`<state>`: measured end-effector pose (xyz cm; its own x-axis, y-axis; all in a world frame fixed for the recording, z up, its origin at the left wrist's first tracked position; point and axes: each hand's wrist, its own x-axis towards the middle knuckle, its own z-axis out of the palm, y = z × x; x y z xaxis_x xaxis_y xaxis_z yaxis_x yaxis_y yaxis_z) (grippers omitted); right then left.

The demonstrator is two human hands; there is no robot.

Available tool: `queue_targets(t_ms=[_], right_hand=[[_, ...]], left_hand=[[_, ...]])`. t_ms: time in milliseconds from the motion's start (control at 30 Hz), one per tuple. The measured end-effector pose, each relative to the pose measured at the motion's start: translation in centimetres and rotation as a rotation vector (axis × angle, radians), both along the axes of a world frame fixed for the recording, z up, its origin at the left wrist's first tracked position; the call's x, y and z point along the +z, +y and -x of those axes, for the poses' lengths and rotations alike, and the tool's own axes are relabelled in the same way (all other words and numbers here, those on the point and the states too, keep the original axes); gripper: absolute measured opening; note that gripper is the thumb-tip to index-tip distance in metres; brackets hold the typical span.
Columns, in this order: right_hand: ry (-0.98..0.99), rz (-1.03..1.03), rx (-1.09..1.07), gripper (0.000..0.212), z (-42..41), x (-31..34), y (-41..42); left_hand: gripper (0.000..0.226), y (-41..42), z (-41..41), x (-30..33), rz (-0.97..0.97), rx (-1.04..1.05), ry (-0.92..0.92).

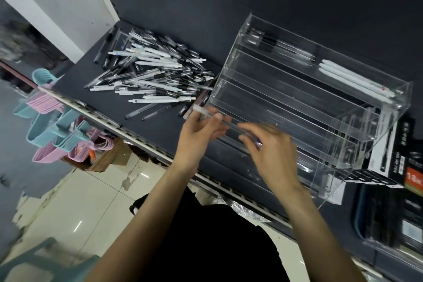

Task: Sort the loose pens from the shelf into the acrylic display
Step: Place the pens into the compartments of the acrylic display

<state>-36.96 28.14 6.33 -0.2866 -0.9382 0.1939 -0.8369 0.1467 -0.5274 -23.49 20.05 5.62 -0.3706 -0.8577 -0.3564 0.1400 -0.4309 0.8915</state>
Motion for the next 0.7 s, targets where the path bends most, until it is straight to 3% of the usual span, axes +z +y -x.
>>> queue_targets(t_ms=[100,200,267,333,500,700], right_hand=[[0.103,-0.007,-0.068,0.023,0.9,-0.7,0.6],[0.263,-0.135,-0.078,0.025,1.5,-1.7,1.3],[0.313,-0.219,-0.058,0.028,1.2,-2.2,1.4],[0.280,-0.291,-0.032,0.028,0.8,-2.4,1.0],[0.247,-0.361,-0.013,0.032,0.7,-2.6,0.0],[0.237,-0.397,-0.037,0.032,0.4,-2.4,-0.1]], left_hand=[[0.027,-0.2,-0.3,-1.0,0.210,0.053,-0.308],[0.028,-1.3,-2.3,-2.2,0.739,0.070,-0.729],[0.020,-1.8,-3.0,-3.1,1.125,-0.060,-0.814],[0.020,-1.8,-3.0,-4.1,1.359,-0.250,-0.791],[0.037,-1.4,-2.5,-6.5,1.458,-0.568,-0.972],[0.037,-1.9,-2.1,-6.6,1.495,-0.587,-1.104]])
